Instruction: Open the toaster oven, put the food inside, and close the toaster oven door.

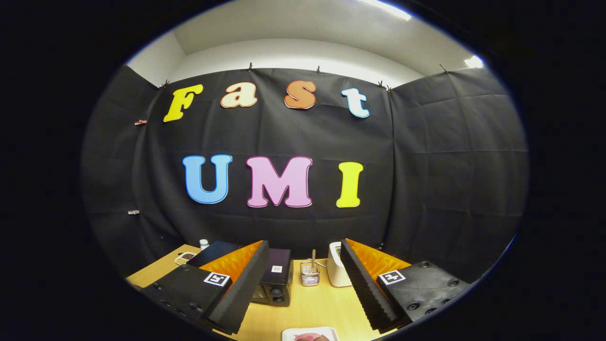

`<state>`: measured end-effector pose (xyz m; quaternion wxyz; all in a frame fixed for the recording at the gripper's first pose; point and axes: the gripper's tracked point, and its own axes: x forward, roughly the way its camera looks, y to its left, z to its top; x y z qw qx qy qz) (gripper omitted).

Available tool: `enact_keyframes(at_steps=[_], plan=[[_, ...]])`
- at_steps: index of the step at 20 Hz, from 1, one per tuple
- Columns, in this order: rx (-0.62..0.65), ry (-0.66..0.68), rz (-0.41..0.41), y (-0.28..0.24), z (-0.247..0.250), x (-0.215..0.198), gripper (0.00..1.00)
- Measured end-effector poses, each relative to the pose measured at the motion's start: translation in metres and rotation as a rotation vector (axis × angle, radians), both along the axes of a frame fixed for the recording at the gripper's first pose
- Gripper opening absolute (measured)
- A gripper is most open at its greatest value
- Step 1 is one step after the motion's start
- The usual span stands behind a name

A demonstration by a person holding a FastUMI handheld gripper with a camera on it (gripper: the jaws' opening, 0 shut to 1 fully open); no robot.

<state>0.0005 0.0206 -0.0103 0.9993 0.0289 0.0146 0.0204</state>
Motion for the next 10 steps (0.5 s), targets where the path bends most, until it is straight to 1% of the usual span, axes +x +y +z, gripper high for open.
enact_keyframes(at_steps=[6,10], plan=[[0.030,0.079,0.102,0.087,-0.028,0.012,0.98],[0.035,0.168,0.164,0.152,-0.070,0.027,0.99]])
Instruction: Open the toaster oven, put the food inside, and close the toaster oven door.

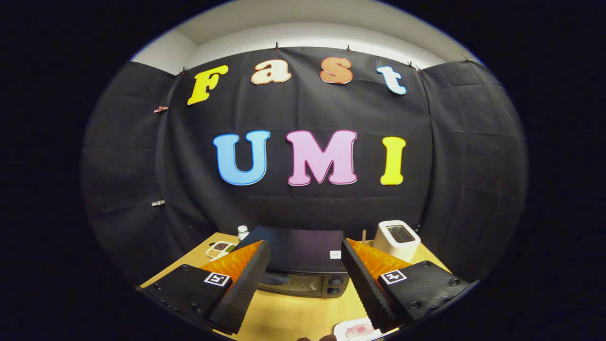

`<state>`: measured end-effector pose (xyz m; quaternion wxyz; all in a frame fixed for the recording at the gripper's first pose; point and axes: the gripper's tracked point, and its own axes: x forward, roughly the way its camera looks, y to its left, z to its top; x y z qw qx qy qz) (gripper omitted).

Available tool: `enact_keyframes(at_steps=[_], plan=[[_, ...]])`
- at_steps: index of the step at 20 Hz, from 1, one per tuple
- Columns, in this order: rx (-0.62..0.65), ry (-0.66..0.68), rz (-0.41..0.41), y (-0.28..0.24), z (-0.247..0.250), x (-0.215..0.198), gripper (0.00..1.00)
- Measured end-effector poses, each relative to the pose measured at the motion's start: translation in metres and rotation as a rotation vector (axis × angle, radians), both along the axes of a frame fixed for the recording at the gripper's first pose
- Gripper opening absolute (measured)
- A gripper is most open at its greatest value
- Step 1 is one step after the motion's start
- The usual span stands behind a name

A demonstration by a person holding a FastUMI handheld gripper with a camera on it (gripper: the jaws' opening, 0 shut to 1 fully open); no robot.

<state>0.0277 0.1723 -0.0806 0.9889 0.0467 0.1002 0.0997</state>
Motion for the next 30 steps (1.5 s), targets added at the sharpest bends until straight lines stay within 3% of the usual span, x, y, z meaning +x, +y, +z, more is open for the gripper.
enact_keyframes(at_steps=[7,16,20,30], plan=[[-0.031,0.175,-0.002,0.067,-0.095,0.037,0.99],[-0.018,0.359,-0.091,0.096,-0.177,0.080,0.99],[-0.056,0.350,-0.147,0.088,-0.182,0.088,0.98],[-0.080,0.366,-0.142,0.090,-0.192,0.051,0.97]])
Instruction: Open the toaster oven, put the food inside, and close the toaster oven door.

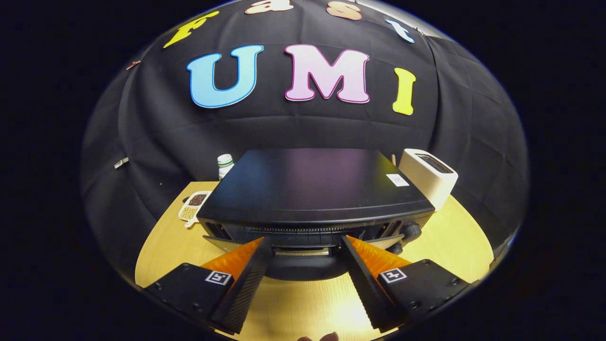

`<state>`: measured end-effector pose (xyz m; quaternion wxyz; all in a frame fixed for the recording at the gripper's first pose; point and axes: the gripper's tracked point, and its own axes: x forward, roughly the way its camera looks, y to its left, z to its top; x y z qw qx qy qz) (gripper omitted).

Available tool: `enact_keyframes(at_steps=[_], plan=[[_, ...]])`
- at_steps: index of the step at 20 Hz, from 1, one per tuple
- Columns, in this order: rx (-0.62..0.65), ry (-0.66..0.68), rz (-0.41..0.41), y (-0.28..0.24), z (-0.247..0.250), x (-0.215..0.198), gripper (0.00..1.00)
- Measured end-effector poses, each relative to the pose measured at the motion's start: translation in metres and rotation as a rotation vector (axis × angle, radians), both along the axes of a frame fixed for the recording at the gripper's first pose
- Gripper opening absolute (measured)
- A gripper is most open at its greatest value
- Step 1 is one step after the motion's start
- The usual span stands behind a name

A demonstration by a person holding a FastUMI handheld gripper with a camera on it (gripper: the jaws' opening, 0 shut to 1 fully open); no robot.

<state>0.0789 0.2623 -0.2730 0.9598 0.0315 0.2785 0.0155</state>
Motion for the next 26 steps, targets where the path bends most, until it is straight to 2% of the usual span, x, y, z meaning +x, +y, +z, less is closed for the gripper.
enact_keyframes(at_steps=[6,11,19,23,26], plan=[[0.028,0.051,-0.008,0.000,-0.022,-0.042,0.97],[-0.004,0.103,0.010,0.000,-0.044,-0.070,0.97],[-0.040,0.280,0.070,-0.008,-0.110,-0.123,0.98],[-0.017,0.288,0.111,-0.016,-0.109,-0.132,0.98],[0.023,0.264,0.157,-0.025,-0.089,-0.134,0.98]])
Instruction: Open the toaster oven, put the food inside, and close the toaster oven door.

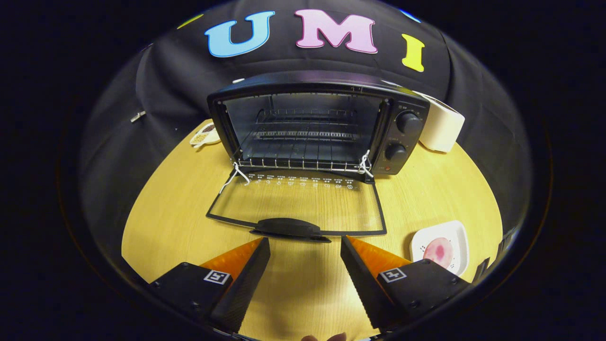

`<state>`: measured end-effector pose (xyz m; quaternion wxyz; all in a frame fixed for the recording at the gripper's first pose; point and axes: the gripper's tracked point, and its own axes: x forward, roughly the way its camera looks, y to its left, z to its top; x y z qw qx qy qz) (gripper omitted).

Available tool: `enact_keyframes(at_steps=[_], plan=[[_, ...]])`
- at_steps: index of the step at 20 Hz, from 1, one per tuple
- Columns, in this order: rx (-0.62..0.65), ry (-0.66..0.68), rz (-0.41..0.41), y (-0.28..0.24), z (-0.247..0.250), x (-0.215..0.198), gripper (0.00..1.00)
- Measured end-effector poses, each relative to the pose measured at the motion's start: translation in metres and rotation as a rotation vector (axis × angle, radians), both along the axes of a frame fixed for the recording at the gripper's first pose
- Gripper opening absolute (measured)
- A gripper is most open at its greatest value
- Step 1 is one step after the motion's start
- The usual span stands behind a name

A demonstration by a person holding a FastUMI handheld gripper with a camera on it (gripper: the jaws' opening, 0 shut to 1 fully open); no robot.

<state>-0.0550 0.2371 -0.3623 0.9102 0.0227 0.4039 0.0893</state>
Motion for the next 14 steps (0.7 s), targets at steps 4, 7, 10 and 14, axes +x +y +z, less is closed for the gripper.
enact_keyframes(at_steps=[4,7,10,14], plan=[[0.081,-0.013,0.070,-0.025,0.037,-0.006,0.98],[0.112,-0.021,0.133,-0.061,0.061,-0.010,0.98],[0.123,-0.008,0.141,-0.112,0.076,-0.007,0.98],[0.090,0.067,0.126,-0.191,0.069,-0.001,0.98]])
